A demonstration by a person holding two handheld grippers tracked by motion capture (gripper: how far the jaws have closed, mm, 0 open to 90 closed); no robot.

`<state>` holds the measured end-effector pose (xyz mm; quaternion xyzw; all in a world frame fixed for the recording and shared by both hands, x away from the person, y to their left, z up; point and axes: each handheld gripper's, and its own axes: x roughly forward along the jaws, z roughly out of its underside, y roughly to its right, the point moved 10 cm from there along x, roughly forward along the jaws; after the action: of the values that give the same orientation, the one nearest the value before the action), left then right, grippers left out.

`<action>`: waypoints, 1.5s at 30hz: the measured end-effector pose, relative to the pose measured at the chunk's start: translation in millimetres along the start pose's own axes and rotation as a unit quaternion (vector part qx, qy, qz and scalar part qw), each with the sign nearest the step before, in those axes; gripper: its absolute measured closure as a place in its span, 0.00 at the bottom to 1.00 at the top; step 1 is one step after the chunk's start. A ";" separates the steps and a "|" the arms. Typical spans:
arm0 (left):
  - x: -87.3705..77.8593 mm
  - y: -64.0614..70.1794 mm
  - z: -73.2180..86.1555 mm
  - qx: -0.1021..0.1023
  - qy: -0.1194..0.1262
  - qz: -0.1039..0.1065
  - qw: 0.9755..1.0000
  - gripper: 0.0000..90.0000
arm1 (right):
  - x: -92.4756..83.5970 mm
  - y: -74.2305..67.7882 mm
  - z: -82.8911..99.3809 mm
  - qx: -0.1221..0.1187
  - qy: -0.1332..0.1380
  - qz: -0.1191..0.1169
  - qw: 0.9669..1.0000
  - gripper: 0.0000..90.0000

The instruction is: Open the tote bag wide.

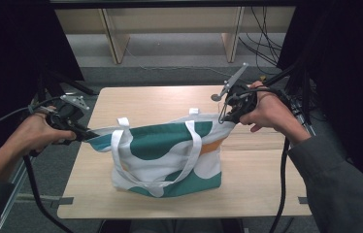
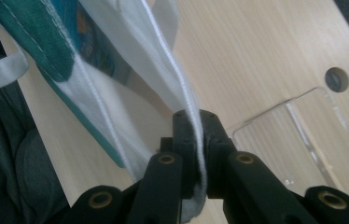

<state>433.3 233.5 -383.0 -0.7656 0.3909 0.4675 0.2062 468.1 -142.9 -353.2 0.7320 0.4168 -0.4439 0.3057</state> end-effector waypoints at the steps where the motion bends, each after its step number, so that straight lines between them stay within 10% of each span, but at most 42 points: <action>1: 3.3 1.1 1.7 -0.001 -0.002 0.001 1.000 0.91 | 3.3 -1.1 2.2 0.001 0.000 -0.003 1.000 0.97; 7: 13.3 5.0 3.5 -0.003 -0.002 0.011 1.000 0.90 | 15.1 -4.9 10.9 0.021 0.002 -0.001 1.000 0.95; 14: 8.7 -0.8 -2.2 -0.004 -0.006 -0.005 1.000 0.68 | -23.1 -15.7 -18.4 0.000 0.079 0.008 0.997 0.79; 24: 13.1 4.3 -33.1 0.026 0.005 -0.006 1.000 0.56 | -20.7 -67.3 -44.3 -0.070 0.091 -0.070 0.991 0.59; 33: 21.2 -6.8 -40.6 0.029 0.018 -0.005 0.999 0.91 | -9.2 -79.6 -32.6 -0.105 0.040 -0.090 0.990 0.99; 38: 22.6 -17.3 -41.1 -0.010 0.015 -0.008 1.000 0.94 | -20.4 -106.8 -22.0 -0.138 0.048 -0.105 0.984 0.99; 45: 35.2 -17.6 -37.6 -0.007 -0.002 -0.005 1.000 0.94 | 15.8 -139.6 -0.2 -0.169 0.039 -0.142 0.975 0.99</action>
<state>477.1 204.3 -396.8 -0.7683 0.3833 0.4702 0.2044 349.2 -72.3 -378.2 0.6200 0.5972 -0.3770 0.3418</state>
